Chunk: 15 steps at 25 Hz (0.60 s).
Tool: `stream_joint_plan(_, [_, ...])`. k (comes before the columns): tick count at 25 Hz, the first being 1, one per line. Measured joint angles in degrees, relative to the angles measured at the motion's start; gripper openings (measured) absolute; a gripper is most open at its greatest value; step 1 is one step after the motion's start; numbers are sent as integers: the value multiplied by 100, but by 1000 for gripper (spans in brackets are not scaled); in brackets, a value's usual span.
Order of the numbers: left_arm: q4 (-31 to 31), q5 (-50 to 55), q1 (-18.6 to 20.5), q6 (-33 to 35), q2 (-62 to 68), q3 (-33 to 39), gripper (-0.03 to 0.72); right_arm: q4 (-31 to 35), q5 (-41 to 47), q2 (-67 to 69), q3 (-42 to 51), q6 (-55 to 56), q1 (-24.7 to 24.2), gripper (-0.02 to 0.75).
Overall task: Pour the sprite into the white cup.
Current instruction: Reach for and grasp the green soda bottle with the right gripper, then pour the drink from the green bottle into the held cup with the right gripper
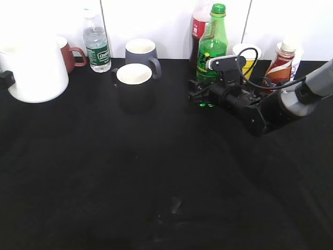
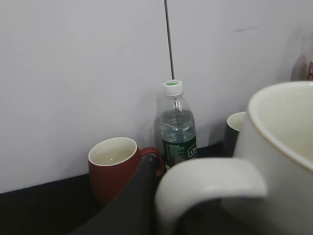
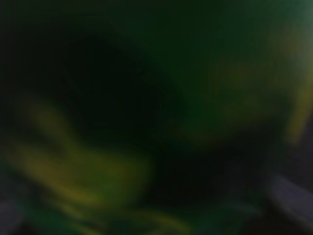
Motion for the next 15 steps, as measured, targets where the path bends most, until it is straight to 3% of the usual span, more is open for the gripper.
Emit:
stream_joint_plan(1, [0, 0, 0, 0, 0, 0, 58, 0, 0, 1, -7, -12, 0, 507])
stream_joint_plan(8, [37, 0, 0, 0, 0, 0, 58, -106, -166, -185, 138, -366, 0, 491])
stream_joint_plan(12, [106, -1, -256, 0, 285, 0, 57, -786, 185, -1391, 168, -380, 36, 489])
stream_joint_plan(15, [112, -5, -574, 0, 469, 0, 57, -1752, 558, -1746, 80, -392, 309, 483])
